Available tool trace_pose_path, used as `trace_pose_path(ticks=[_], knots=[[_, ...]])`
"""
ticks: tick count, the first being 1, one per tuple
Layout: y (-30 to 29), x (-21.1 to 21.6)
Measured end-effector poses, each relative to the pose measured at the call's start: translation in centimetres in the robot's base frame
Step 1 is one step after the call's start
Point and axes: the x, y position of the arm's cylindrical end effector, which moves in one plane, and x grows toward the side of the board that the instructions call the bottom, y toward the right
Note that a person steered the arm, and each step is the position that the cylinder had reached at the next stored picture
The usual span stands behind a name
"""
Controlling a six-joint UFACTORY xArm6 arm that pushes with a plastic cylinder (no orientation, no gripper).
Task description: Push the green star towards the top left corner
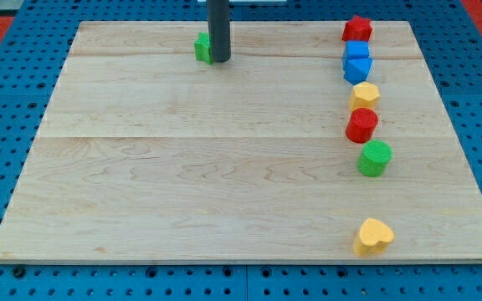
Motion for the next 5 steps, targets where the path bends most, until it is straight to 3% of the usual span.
trace_pose_path(ticks=[1,2,3,5], knots=[[8.6,-1.1],[7.6,-2.5],[1.3,-2.6],[-4.4,-0.2]])
